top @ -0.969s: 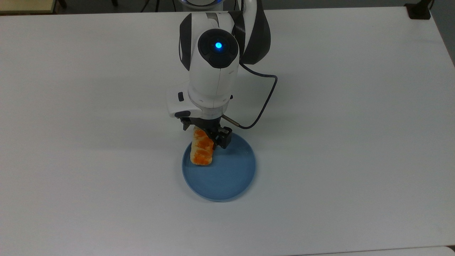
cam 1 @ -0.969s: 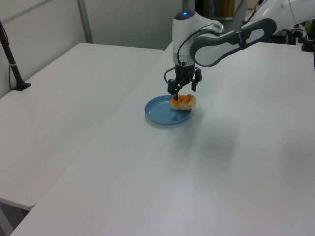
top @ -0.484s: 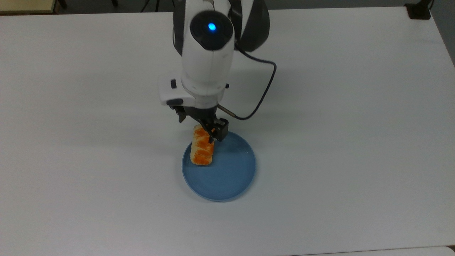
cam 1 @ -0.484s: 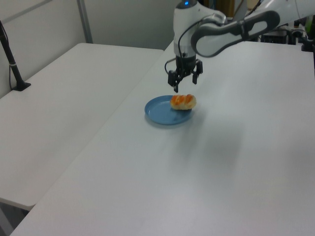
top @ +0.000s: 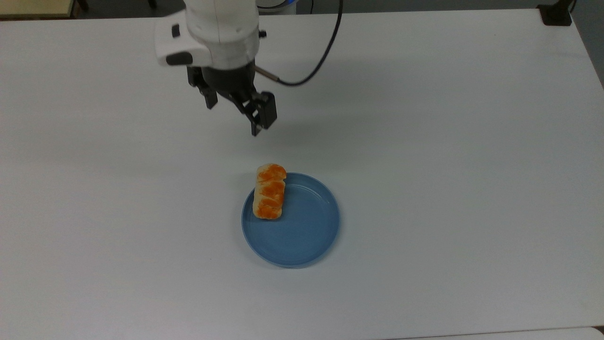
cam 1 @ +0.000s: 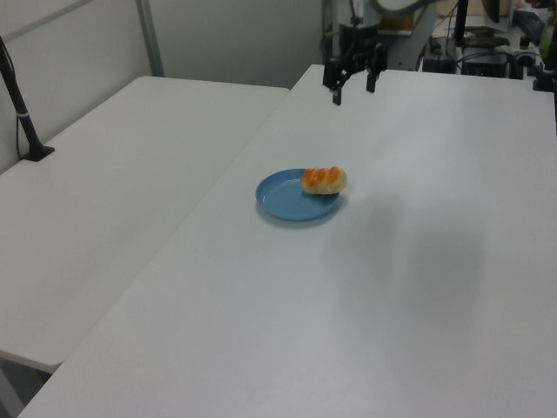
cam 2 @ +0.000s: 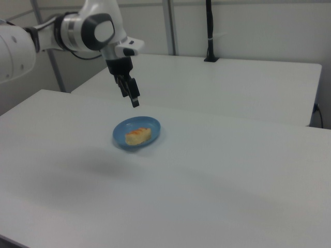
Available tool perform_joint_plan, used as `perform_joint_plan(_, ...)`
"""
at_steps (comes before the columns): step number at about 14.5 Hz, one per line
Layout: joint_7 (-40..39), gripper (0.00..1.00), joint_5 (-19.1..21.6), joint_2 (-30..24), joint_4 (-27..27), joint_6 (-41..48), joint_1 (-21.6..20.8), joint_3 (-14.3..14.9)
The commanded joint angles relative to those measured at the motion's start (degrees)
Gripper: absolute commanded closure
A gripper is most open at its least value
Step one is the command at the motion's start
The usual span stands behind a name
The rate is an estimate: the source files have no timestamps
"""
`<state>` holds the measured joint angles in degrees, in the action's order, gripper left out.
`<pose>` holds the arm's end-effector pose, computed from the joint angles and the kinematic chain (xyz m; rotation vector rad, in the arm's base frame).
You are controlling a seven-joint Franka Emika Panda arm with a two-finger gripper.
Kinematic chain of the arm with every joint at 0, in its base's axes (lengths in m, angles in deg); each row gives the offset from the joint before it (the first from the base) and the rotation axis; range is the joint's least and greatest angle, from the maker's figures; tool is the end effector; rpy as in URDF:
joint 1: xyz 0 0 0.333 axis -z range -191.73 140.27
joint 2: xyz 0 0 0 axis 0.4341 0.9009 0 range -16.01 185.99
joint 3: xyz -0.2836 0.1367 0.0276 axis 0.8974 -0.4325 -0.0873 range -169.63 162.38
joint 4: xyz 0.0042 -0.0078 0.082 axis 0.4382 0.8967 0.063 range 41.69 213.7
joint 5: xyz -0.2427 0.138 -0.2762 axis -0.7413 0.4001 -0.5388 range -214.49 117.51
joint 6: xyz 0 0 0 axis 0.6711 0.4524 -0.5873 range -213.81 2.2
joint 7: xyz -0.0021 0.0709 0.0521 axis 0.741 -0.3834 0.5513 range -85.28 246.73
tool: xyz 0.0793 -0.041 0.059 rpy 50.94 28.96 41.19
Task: Put the bread onto the plate
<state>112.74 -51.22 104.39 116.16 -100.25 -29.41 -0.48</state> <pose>0.6688 0.0079 0.5321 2.9833 -0.8218 0.1218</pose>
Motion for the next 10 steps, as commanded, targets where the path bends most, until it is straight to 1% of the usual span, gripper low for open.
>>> perform_joint_plan(1,-12.1,0.00,0.3,-8.3,7.1,3.6,1.0,0.1)
perform_joint_plan(3,-20.1,0.00,0.3,-15.2,12.2,4.1,2.5,0.2)
perform_joint_plan(4,-22.4,0.00,0.1,-17.5,13.2,4.6,3.6,0.2)
perform_joint_plan(5,-23.5,0.00,-0.2,-18.9,13.3,5.3,4.7,0.2)
perform_joint_plan(7,-24.6,0.00,-0.7,-21.1,13.6,5.8,5.3,0.6)
perform_joint_plan(9,-29.1,0.00,-2.4,-24.1,16.6,5.8,5.2,1.2)
perform_joint_plan(10,-30.8,0.00,-2.7,-25.0,17.5,5.7,5.0,2.0)
